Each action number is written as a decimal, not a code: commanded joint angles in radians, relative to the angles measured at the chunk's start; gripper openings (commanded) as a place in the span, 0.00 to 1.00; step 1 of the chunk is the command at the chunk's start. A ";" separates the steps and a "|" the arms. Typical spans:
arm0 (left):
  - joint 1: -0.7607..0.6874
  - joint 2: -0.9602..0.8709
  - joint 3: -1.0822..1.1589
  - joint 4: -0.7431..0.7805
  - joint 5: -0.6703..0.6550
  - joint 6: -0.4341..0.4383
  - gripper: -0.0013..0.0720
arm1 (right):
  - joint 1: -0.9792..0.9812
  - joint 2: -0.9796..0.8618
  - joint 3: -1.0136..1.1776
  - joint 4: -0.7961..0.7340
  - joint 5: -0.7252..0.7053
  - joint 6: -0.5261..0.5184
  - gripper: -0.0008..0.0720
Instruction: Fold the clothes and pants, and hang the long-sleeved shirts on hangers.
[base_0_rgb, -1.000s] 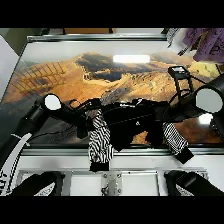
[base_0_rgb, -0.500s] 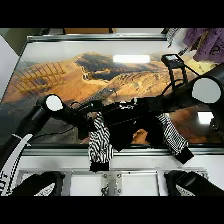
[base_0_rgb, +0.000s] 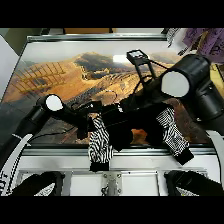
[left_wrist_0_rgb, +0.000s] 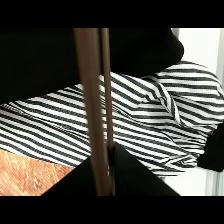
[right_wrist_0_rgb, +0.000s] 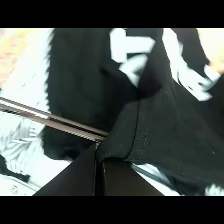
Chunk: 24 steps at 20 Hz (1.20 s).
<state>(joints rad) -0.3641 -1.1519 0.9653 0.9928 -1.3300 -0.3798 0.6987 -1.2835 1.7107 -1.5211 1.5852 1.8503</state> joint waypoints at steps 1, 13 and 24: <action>-0.001 0.000 0.001 -0.002 -0.002 0.007 0.04 | 0.068 -0.067 0.070 0.008 -0.054 -0.008 0.03; -0.001 0.000 0.001 -0.002 -0.004 0.006 0.04 | 0.113 -0.090 0.087 0.042 -0.066 -0.007 0.04; -0.001 0.000 0.001 -0.002 -0.005 0.006 0.04 | 0.110 -0.076 0.087 0.042 0.021 -0.024 0.81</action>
<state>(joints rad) -0.3649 -1.1534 0.9649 0.9981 -1.3411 -0.3653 0.8074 -1.3640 1.7977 -1.4902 1.5936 1.8290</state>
